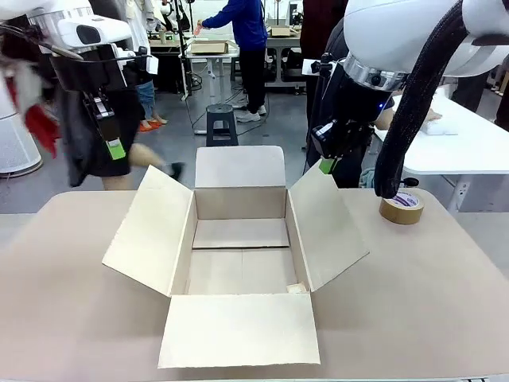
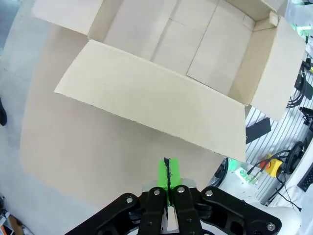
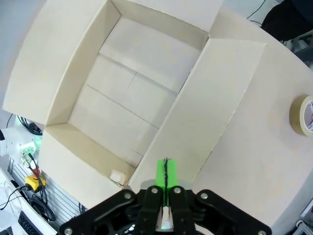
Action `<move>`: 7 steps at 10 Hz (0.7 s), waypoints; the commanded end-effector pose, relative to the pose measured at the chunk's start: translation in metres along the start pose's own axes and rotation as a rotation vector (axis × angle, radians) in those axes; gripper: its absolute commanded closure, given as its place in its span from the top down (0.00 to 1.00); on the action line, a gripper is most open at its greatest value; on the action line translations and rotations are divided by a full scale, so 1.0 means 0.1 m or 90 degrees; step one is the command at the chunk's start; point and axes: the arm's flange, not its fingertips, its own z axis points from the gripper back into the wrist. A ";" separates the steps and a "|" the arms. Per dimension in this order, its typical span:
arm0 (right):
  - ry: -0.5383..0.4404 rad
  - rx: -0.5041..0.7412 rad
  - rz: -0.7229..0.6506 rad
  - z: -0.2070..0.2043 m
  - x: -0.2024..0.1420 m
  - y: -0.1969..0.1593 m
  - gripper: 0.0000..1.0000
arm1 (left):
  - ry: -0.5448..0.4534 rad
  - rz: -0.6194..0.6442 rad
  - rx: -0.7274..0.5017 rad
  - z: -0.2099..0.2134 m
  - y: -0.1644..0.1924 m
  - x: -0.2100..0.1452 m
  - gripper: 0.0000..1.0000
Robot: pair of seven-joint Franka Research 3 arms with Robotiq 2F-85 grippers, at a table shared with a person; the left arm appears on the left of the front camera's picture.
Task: Wrap the clocks to prevent damage.
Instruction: Open the side flaps of the Package Box.
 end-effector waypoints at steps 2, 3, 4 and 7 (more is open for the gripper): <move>0.016 -0.062 -0.059 -0.15 -0.06 0.18 0.01 | 0.011 0.171 0.138 -0.10 -0.21 0.20 0.00; 0.017 -0.148 -0.122 -0.31 -0.11 0.32 0.01 | 0.022 0.229 0.181 -0.19 -0.47 0.34 0.00; 0.019 -0.181 -0.149 -0.41 -0.16 0.38 0.01 | 0.045 0.324 0.231 -0.27 -0.57 0.41 0.00; -0.015 -0.252 -0.206 -0.71 -0.24 0.31 0.01 | 0.080 0.446 0.300 -0.71 -0.75 0.51 0.00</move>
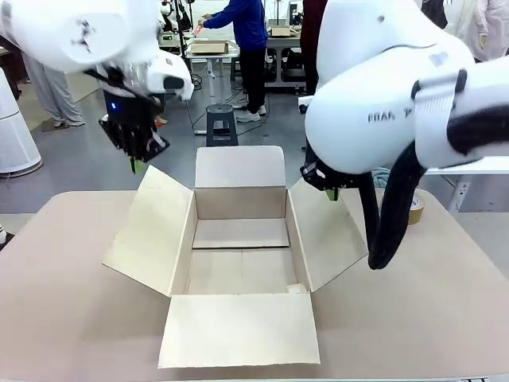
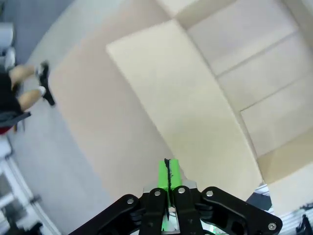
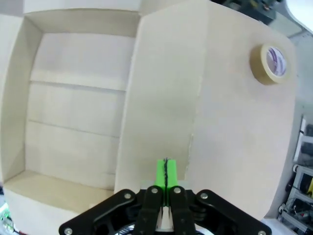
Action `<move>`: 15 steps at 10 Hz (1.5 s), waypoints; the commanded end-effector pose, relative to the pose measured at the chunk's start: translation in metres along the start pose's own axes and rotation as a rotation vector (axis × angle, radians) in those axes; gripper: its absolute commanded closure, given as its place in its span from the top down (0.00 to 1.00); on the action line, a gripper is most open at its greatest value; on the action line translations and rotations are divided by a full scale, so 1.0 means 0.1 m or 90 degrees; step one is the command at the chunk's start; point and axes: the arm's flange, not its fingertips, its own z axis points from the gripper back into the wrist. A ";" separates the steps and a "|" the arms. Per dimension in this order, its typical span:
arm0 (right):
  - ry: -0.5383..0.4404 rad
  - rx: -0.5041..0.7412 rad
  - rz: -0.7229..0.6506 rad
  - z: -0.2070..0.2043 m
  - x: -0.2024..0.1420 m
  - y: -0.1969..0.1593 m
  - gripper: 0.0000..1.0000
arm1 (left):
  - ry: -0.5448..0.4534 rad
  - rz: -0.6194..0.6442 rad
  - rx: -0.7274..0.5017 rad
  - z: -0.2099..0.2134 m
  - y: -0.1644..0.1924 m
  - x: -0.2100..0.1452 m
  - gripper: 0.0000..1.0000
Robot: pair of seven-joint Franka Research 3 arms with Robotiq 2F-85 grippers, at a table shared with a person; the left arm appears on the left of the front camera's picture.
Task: Wrap the clocks to prevent damage.
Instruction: Open the side flaps of the Package Box.
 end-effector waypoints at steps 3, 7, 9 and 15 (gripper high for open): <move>-0.009 0.004 -0.030 -0.34 -0.05 -0.10 0.01 | 0.052 0.099 -0.118 -0.37 -0.10 0.00 0.00; 0.013 0.050 -0.049 -0.66 -0.03 -0.27 0.01 | 0.074 0.141 -0.166 -0.77 -0.03 -0.01 0.00; 0.031 0.087 -0.064 -0.84 -0.08 -0.42 0.01 | 0.107 0.157 -0.170 -1.11 0.02 -0.03 0.00; 0.047 0.169 -0.086 -1.30 -0.22 -0.71 0.01 | 0.110 0.248 -0.213 -1.73 0.26 -0.14 0.00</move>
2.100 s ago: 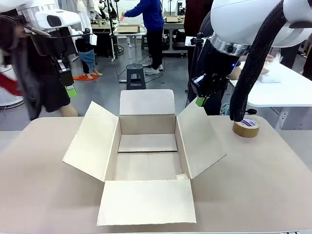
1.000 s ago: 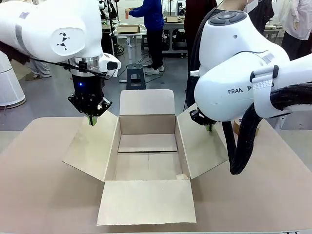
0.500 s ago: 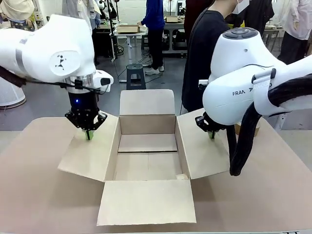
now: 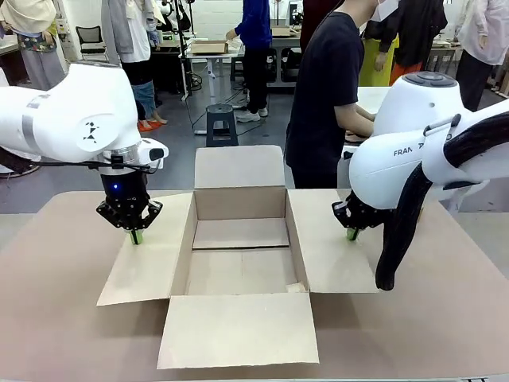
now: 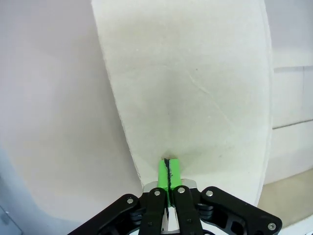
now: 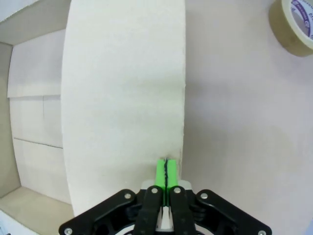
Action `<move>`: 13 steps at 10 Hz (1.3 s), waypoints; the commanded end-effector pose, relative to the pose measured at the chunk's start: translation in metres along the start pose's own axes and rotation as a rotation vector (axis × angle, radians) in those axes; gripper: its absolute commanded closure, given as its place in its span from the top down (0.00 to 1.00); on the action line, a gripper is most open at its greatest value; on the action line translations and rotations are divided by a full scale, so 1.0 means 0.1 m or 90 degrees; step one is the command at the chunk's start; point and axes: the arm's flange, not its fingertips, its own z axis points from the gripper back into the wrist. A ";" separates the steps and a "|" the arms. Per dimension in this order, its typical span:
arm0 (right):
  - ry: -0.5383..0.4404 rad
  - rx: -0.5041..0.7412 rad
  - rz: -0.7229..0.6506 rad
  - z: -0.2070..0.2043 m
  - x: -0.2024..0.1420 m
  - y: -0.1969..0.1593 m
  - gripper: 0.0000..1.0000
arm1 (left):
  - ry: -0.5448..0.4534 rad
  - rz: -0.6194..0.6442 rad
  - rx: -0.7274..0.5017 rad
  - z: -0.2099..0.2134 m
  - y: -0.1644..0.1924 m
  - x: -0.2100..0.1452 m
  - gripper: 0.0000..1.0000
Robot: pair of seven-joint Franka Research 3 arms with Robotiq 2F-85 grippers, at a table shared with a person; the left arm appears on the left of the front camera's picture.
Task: Wrap the clocks to prevent damage.
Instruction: Open the side flaps of the Package Box, then once the human has placed the objects inside and stepped back, release both hands from the side flaps of the Package Box.
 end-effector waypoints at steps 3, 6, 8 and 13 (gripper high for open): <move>0.029 0.049 0.019 -0.37 -0.06 -0.02 0.01 | -0.015 0.035 -0.095 -0.16 0.12 0.00 0.00; 0.035 0.022 0.012 -0.34 -0.07 0.01 0.01 | -0.010 0.046 -0.078 -0.12 0.08 0.03 0.00; 0.035 0.022 0.012 -0.34 -0.07 0.01 0.01 | -0.010 0.046 -0.078 -0.12 0.08 0.03 0.00; 0.035 0.022 0.012 -0.34 -0.07 0.01 0.01 | -0.010 0.046 -0.078 -0.12 0.08 0.03 0.00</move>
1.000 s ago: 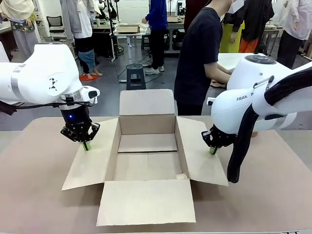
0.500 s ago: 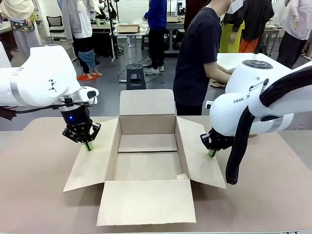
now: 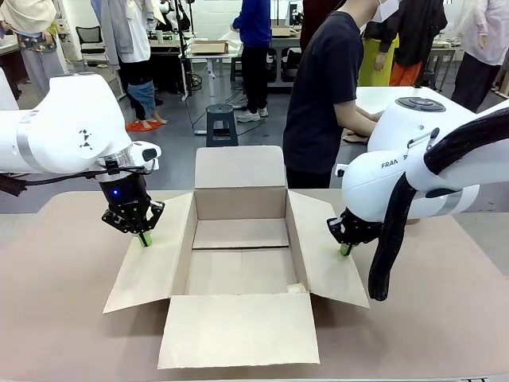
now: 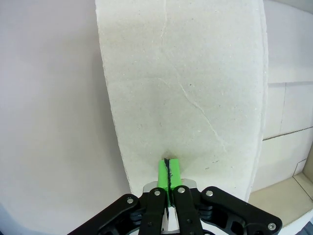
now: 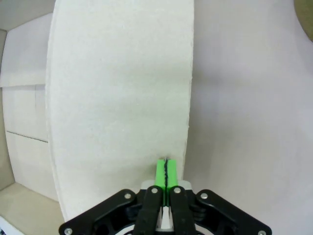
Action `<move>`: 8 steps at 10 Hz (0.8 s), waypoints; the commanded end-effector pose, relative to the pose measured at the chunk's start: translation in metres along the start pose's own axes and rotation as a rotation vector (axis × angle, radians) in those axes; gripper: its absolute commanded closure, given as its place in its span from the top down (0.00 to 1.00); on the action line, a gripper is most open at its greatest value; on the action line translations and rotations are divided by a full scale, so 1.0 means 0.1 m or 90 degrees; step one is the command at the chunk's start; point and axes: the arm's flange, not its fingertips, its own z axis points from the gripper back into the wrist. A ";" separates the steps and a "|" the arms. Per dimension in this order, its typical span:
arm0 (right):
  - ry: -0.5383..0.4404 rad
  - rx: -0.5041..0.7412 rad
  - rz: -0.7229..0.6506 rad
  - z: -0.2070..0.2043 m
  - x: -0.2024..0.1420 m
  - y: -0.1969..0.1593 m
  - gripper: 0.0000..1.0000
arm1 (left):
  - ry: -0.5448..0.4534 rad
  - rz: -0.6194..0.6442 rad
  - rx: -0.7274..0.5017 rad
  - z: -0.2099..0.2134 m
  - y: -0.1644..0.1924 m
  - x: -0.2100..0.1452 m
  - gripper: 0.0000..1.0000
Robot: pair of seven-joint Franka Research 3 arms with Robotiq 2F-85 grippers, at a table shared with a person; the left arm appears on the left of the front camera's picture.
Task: Wrap the clocks to prevent damage.
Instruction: Once the human has placed the objects inside and stepped back, release both hands from the side flaps of the Package Box.
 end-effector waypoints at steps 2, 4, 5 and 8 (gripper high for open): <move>0.003 0.000 0.000 0.01 -0.01 0.00 0.01 | 0.002 0.005 0.014 0.01 -0.01 0.00 0.00; 0.003 0.000 0.000 0.01 -0.01 0.00 0.01 | 0.002 0.005 0.014 0.01 -0.01 0.00 0.00; 0.003 0.000 0.000 0.01 -0.01 0.00 0.01 | 0.002 0.005 0.014 0.01 -0.01 0.00 0.00; 0.003 0.000 0.000 0.01 -0.01 0.00 0.01 | 0.002 0.005 0.014 0.01 -0.01 0.00 0.00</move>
